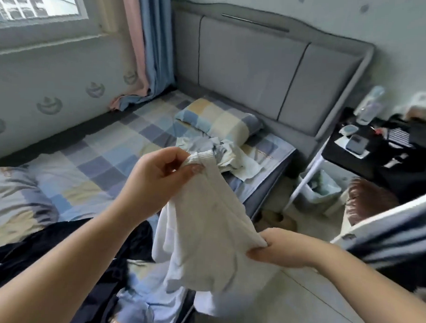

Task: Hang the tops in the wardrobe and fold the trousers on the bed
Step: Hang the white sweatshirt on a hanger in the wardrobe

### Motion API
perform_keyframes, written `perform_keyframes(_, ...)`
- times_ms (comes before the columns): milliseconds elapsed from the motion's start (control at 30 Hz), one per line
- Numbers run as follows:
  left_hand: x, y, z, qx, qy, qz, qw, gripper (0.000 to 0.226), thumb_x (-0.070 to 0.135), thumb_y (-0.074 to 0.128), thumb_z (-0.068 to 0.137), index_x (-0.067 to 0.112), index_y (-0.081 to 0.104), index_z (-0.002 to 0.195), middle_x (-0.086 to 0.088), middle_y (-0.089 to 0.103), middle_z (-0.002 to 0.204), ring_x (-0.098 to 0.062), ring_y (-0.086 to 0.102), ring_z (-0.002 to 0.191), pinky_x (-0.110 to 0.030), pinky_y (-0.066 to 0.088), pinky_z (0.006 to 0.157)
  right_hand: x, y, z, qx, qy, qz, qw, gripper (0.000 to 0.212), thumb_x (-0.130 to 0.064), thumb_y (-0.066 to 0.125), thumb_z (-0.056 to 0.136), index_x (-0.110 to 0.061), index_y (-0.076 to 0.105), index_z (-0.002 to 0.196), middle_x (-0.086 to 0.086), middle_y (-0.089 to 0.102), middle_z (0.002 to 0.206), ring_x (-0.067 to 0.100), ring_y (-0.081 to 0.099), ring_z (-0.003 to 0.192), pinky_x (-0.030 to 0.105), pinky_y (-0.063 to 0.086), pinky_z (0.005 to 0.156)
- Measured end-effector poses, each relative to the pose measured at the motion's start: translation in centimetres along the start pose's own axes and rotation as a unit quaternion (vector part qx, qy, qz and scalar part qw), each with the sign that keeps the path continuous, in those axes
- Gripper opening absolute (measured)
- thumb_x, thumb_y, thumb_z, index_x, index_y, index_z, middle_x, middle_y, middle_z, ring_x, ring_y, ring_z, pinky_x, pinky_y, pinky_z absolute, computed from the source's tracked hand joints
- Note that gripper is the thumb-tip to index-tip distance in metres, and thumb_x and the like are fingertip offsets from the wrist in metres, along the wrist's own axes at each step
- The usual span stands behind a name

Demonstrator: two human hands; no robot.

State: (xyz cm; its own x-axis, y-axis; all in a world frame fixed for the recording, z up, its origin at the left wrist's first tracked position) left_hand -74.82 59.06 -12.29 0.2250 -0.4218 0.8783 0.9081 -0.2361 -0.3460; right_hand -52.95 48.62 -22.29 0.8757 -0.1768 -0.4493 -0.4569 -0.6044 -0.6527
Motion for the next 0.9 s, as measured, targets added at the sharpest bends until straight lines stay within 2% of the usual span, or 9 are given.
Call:
perform_keyframes(167, 1.9, 6.4, 0.6, -0.106, 0.03, 0.025, 0.994, 0.011, 0.036, 0.067, 0.08, 0.028, 0.064, 0.073, 0.005, 0.06, 0.065, -0.005, 0.048, 0.055, -0.023, 0.043, 0.053, 7.0, -0.2, -4.3, 0.105, 0.119, -0.182, 0.97, 0.035, -0.042, 0.039, 0.089, -0.022, 0.059, 0.11, 0.007, 0.059, 0.106, 0.026, 0.054, 0.108, 0.029, 0.038, 0.074)
perform_keyframes(300, 4.0, 11.9, 1.8, -0.147, 0.086, 0.072, 0.983, 0.015, 0.025, 0.068, 0.084, 0.028, 0.061, 0.071, 0.004, 0.058, 0.068, -0.007, 0.047, 0.056, -0.016, 0.037, 0.053, 12.2, -1.4, -10.8, 0.23, 0.14, -0.233, 0.935, 0.04, -0.063, 0.041, 0.083, -0.027, 0.058, 0.083, 0.001, 0.057, 0.087, 0.023, 0.053, 0.099, 0.029, 0.031, 0.067)
perform_keyframes(400, 6.5, 16.5, 2.0, -0.212, 0.147, 0.073, 0.963, 0.025, 0.022, 0.066, 0.087, 0.042, 0.061, 0.1, 0.006, 0.056, 0.072, -0.005, 0.049, 0.063, -0.01, 0.038, 0.056, 16.2, -2.2, -17.3, 0.328, 0.153, -0.171, 0.917, 0.053, -0.074, 0.044, 0.071, -0.022, 0.055, 0.076, -0.008, 0.059, 0.084, 0.017, 0.051, 0.09, 0.03, 0.037, 0.066)
perform_keyframes(500, 9.8, 21.5, 1.2, -0.311, 0.29, 0.149, 0.893, 0.049, 0.013, 0.062, 0.089, 0.034, 0.052, 0.132, 0.015, 0.056, 0.084, 0.001, 0.05, 0.074, -0.006, 0.039, 0.071, 19.9, -2.9, -24.1, 0.393, 0.18, -0.1, 0.896, 0.048, -0.064, 0.051, 0.075, -0.022, 0.038, 0.059, -0.009, 0.064, 0.089, 0.014, 0.056, 0.098, 0.036, 0.047, 0.077)
perform_keyframes(600, 12.7, 26.9, 0.2, -0.374, 0.392, 0.208, 0.814, 0.037, 0.007, 0.063, 0.087, 0.024, 0.066, 0.121, 0.002, 0.058, 0.089, -0.011, 0.055, 0.075, -0.011, 0.037, 0.071, 25.1, -2.9, -32.4, 0.462, 0.217, -0.053, 0.858, 0.045, -0.041, 0.062, 0.085, -0.018, 0.035, 0.057, -0.02, 0.059, 0.075, -0.001, 0.058, 0.107, 0.034, 0.049, 0.077)
perform_keyframes(667, 14.8, 30.0, -0.5, -0.4, 0.415, 0.209, 0.79, 0.029, 0.006, 0.064, 0.086, 0.022, 0.072, 0.108, 0.006, 0.056, 0.088, -0.009, 0.054, 0.074, -0.009, 0.037, 0.07, 27.1, -2.2, -35.3, 0.448, 0.215, -0.036, 0.867, 0.03, -0.04, 0.063, 0.085, -0.021, 0.047, 0.067, -0.024, 0.064, 0.096, -0.023, 0.051, 0.086, 0.016, 0.042, 0.068)
perform_keyframes(733, 17.3, 33.6, -1.5, -0.424, 0.424, 0.187, 0.778, 0.024, 0.006, 0.063, 0.088, 0.021, 0.072, 0.104, 0.009, 0.053, 0.09, -0.009, 0.055, 0.077, -0.015, 0.041, 0.071, 27.8, -1.2, -35.7, 0.388, 0.195, -0.054, 0.899, 0.012, -0.043, 0.06, 0.085, -0.035, 0.056, 0.093, -0.025, 0.058, 0.121, -0.017, 0.052, 0.075, 0.011, 0.037, 0.064)
perform_keyframes(833, 21.5, 38.5, -3.1, -0.441, 0.441, 0.166, 0.764, 0.016, 0.011, 0.061, 0.091, 0.018, 0.072, 0.101, 0.005, 0.057, 0.092, -0.014, 0.059, 0.08, -0.027, 0.047, 0.074, 27.9, 0.5, -33.7, 0.349, 0.123, -0.037, 0.928, 0.046, -0.044, 0.06, 0.086, -0.043, 0.045, 0.129, -0.024, 0.052, 0.127, -0.006, 0.054, 0.095, 0.014, 0.043, 0.08)
perform_keyframes(900, 24.3, 41.2, -4.3, -0.45, 0.46, 0.147, 0.751, 0.015, 0.017, 0.06, 0.089, 0.015, 0.071, 0.098, 0.001, 0.059, 0.091, -0.01, 0.057, 0.079, -0.028, 0.047, 0.073, 28.5, 0.7, -33.1, 0.359, 0.092, -0.031, 0.928, 0.055, -0.043, 0.06, 0.085, -0.045, 0.037, 0.134, -0.025, 0.051, 0.125, -0.005, 0.052, 0.099, 0.006, 0.035, 0.073)
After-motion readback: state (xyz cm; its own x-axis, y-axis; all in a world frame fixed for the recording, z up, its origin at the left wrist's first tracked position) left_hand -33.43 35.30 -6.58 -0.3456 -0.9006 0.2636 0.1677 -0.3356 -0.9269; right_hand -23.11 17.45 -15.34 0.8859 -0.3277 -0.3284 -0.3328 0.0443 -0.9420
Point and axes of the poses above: each hand's wrist, its own z-axis towards the middle knuckle, its own y-axis out of the palm, x = y × z, the point moved 4 cm from there along z, towards the middle knuckle
